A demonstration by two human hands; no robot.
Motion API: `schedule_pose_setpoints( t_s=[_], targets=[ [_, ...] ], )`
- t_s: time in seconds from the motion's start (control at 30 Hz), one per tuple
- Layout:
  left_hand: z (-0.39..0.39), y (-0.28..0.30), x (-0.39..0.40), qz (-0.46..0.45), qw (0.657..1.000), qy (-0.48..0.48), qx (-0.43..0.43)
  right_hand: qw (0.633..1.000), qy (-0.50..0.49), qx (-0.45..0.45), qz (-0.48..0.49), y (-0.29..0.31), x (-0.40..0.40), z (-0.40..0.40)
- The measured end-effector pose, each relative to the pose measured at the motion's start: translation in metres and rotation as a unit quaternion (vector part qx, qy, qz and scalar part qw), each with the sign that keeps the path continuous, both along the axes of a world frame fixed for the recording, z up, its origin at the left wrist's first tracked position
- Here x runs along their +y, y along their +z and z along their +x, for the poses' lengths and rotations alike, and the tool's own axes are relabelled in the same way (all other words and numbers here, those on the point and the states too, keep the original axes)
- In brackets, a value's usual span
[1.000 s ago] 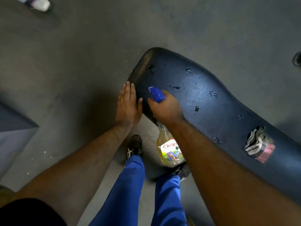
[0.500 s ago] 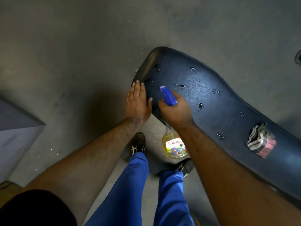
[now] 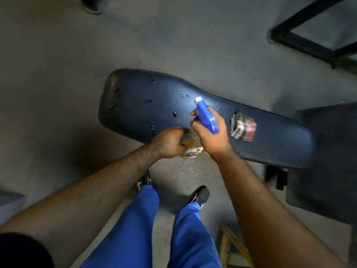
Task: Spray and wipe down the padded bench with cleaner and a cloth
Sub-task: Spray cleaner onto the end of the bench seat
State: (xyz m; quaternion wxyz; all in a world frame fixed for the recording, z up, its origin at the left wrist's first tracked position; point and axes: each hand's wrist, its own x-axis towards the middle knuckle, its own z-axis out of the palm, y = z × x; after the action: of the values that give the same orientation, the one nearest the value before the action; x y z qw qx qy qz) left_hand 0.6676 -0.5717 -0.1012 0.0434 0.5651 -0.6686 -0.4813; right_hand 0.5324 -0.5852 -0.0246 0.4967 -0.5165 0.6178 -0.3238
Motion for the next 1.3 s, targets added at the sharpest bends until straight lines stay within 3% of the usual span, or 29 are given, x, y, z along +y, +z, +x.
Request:
schedule_pose_setpoints(
  t_s=[0.2, 0.33, 0.73, 1.0, 1.3],
  targets=[
    [-0.113, 0.018, -0.026, -0.018, 0.997, -0.047, 0.057, 0.994, -0.095, -0.046, -0.005, 0.016, -0.012, -0.094],
    [-0.187, 0.014, -0.037, -0.065, 0.997, -0.038, 0.022, 0.988, -0.145, -0.044, -0.026, 0.011, -0.016, -0.162],
    [-0.382, -0.011, -0.082, -0.118, 0.993, -0.005, 0.0, 0.99, -0.137, -0.027, -0.018, -0.023, -0.054, -0.359],
    [-0.433, -0.035, -0.087, -0.143, 0.989, 0.005, -0.047, 0.989, -0.142, -0.044, -0.014, -0.057, -0.066, -0.418],
    [-0.449, -0.03, -0.075, -0.131, 0.984, 0.025, -0.116, 0.988, -0.141, -0.06, -0.011, -0.083, -0.049, -0.425]
  ],
)
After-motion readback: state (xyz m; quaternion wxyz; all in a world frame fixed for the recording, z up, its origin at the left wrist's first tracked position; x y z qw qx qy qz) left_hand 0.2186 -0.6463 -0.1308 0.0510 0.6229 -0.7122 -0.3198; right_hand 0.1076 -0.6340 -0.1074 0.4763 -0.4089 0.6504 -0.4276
